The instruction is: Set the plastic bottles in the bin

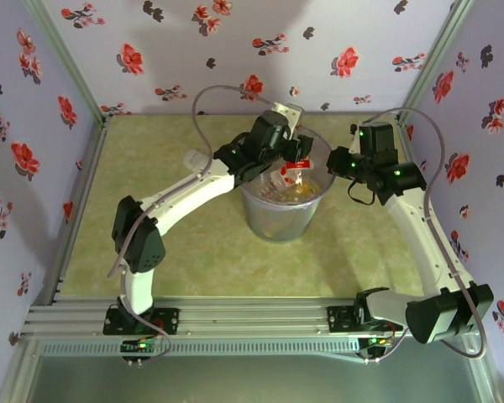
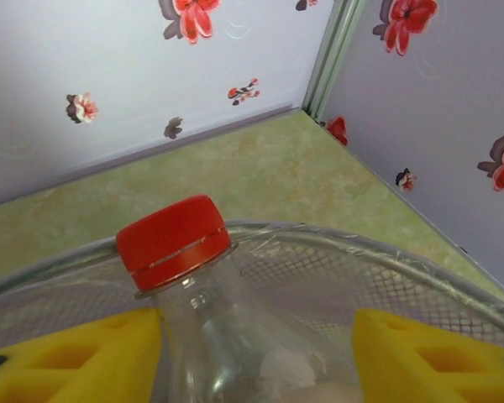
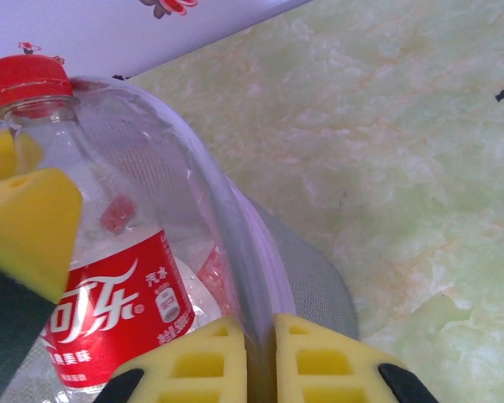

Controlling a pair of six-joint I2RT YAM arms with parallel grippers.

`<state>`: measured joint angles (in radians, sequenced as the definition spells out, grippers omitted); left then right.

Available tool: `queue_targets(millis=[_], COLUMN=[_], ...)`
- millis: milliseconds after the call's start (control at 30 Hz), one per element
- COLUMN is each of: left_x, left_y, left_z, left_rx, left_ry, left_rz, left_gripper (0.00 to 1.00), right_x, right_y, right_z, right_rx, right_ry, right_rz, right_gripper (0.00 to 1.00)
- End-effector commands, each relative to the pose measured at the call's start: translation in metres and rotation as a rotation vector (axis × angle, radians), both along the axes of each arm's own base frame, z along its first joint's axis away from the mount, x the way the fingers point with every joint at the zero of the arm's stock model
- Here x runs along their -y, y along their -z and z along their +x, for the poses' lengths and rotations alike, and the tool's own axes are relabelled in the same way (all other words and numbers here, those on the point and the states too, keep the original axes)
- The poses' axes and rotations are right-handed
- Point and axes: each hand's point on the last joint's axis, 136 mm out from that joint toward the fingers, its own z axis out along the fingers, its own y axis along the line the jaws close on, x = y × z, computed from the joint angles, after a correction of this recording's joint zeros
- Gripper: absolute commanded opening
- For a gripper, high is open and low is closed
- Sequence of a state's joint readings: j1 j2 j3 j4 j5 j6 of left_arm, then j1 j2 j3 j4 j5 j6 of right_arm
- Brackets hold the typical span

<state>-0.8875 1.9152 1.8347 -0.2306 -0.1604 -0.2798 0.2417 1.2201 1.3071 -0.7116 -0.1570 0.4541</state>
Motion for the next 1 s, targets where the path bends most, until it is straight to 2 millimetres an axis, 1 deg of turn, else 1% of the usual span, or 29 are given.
queue_targets(millis=[0,100,133,267,333,467,667,733,867,967], left_x=[-0.032,-0.047,-0.050,-0.053,-0.049,-0.034,-0.009,-0.006,-0.004,0.003], left_y=[0.017,0.023,0.025,0.032,0.036,0.046,0.068,0.075,0.081,0.090], left_z=[-0.009,-0.017,-0.019,-0.026,-0.027,-0.029,-0.042,-0.045,-0.045,-0.046], left_rx=[-0.027,-0.047,-0.054,-0.082,-0.087,-0.113,-0.165,-0.177,-0.190,-0.219], left_ry=[-0.073,-0.105,-0.112,-0.120,-0.113,-0.076,-0.024,-0.020,-0.023,-0.006], left_rz=[0.099,0.087,0.080,0.061,0.058,0.053,0.061,0.071,0.072,0.066], left_gripper=[0.53,0.47,0.46,0.45,0.45,0.45,0.42,0.42,0.42,0.42], right_x=[0.000,0.000,0.000,-0.002,-0.002,-0.001,-0.001,-0.001,-0.001,-0.002], right_y=[0.002,0.002,0.003,0.003,0.003,0.001,0.000,-0.001,-0.002,-0.002], right_z=[0.000,0.002,0.002,0.003,0.003,0.002,0.000,0.001,0.001,0.001], right_rx=[0.004,0.005,0.004,0.001,0.003,0.005,0.006,0.009,0.012,0.011], right_ry=[-0.006,-0.005,-0.007,-0.008,-0.007,-0.005,-0.004,-0.003,-0.005,-0.007], right_rz=[0.000,0.000,0.001,0.012,0.015,0.014,0.013,0.016,0.018,0.022], right_gripper=[0.02,0.02,0.02,0.03,0.02,0.02,0.02,0.02,0.03,0.02])
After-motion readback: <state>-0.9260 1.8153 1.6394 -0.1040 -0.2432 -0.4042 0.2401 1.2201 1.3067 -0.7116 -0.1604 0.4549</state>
